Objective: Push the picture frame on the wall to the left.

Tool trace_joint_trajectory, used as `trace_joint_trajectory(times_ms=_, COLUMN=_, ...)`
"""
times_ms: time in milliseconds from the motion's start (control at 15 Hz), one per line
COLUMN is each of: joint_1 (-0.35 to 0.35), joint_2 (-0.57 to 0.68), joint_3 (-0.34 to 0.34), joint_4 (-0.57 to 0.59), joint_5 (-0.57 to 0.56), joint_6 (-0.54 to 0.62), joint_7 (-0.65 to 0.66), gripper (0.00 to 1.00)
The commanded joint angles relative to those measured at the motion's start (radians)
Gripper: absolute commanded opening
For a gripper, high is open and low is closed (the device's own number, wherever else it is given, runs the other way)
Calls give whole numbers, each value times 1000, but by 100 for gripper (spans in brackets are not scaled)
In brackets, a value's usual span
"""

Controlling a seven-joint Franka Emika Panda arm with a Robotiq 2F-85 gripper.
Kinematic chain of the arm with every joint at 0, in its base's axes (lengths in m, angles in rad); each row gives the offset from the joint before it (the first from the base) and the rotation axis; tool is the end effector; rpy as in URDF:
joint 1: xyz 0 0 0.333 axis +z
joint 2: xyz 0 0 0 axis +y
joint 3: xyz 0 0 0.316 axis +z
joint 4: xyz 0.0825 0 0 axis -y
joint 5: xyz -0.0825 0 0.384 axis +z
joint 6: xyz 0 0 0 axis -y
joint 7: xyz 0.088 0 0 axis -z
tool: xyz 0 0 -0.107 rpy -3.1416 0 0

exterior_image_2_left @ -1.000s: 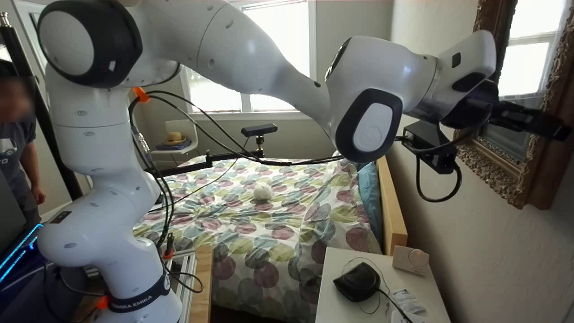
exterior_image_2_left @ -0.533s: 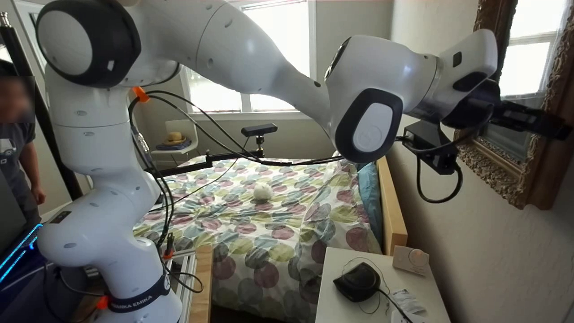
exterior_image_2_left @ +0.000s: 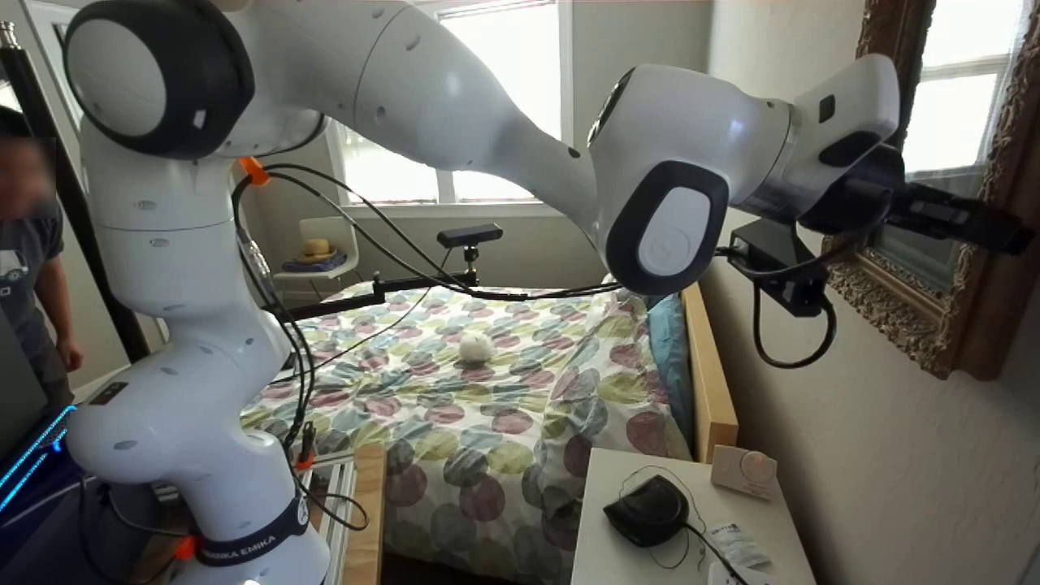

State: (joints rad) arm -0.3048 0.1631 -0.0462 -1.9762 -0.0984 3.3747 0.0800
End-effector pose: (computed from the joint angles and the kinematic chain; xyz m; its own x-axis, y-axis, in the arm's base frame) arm 0.5964 -0.2047 0.5416 0.3174 -0.0917 0.9438 -0.3181 -0.9479 0.0149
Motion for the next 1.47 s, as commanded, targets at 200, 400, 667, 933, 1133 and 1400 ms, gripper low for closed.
trace_joint_trajectory(times_ms=200, joint_1=-73, joint_2=-17, joint_3=90, joint_4=-24, joint_5=-26, joint_6=-5, joint_7=29, gripper=29)
trace_joint_trajectory(times_ms=400, joint_1=-105, joint_2=-15, joint_3=131, joint_4=-25, joint_5=-28, joint_6=-5, joint_7=38, gripper=29)
trace_joint_trajectory(times_ms=667, joint_1=-134, joint_2=-7, joint_3=149, joint_4=-15, joint_5=-21, joint_6=-5, joint_7=33, gripper=28)
trace_joint_trajectory(times_ms=933, joint_1=-145, joint_2=-10, joint_3=148, joint_4=-14, joint_5=-18, joint_6=-1, joint_7=28, gripper=28)
trace_joint_trajectory(times_ms=1133, joint_1=-151, joint_2=-10, joint_3=152, joint_4=-14, joint_5=-18, joint_6=-1, joint_7=26, gripper=27)
trace_joint_trajectory(times_ms=1400, joint_1=-179, joint_2=-12, joint_3=212, joint_4=-29, joint_5=-37, joint_6=-6, joint_7=42, gripper=26)
